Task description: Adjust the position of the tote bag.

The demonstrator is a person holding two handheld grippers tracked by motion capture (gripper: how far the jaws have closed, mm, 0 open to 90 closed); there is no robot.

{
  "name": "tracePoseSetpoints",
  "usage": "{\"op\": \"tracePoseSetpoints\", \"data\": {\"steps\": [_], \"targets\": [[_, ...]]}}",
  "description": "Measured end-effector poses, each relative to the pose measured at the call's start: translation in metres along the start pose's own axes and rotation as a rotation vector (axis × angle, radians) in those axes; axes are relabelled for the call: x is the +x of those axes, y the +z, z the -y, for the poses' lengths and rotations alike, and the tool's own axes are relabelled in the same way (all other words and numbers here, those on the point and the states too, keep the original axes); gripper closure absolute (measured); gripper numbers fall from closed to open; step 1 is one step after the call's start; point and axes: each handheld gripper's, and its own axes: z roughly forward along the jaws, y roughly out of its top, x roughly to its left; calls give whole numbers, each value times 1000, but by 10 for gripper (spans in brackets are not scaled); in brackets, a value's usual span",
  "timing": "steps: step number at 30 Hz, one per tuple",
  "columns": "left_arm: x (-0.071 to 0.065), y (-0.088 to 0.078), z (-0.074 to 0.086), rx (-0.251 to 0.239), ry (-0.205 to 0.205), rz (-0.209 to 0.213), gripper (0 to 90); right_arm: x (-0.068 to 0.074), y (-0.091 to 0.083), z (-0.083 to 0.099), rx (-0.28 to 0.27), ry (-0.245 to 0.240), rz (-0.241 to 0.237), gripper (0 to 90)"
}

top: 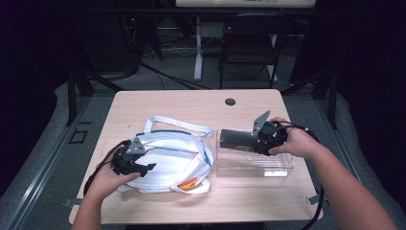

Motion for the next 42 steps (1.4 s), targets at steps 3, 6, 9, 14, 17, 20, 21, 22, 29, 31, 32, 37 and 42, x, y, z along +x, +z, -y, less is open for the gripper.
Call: {"op": "tracePoseSetpoints", "data": {"steps": [3, 6, 9, 14, 17, 20, 21, 22, 29, 31, 32, 37, 42], "targets": [[-2, -3, 2, -10, -1, -8, 398, -1, 4, 1, 2, -2, -1, 421], [-3, -5, 3, -9, 1, -12, 398, -3, 7, 2, 6, -4, -5, 421], [-5, -4, 3, -3, 5, -12, 398, -4, 12, 4, 2, 5, -5, 420], [-6, -5, 3, -6, 6, -10, 398, -5, 26, 8, 17, 20, -8, 421], [-5, -5, 3, -12, 9, -11, 398, -5, 33, 9, 22, 28, -12, 420], [-6, -5, 4, -6, 5, -16, 398, -7, 40, 8, 26, 32, -10, 420], [-7, -5, 4, -7, 9, -19, 398, -7, 41, 8, 31, 27, -7, 420], [-7, -5, 4, -6, 8, -17, 398, -8, 43, 8, 28, 33, -8, 420], [-9, -6, 3, -7, 14, -20, 400, -12, 51, 7, 40, 35, -11, 420], [-9, -5, 4, -9, 12, -19, 400, -12, 53, 7, 41, 33, -14, 420], [-9, -5, 4, -8, 11, -19, 400, -12, 54, 7, 43, 36, -16, 419], [-9, -4, 5, -2, 13, -21, 400, -16, 58, 8, 54, 44, -22, 418], [-9, -3, 6, 0, 10, -20, 400, -17, 65, 11, 44, 71, -38, 418]]}}
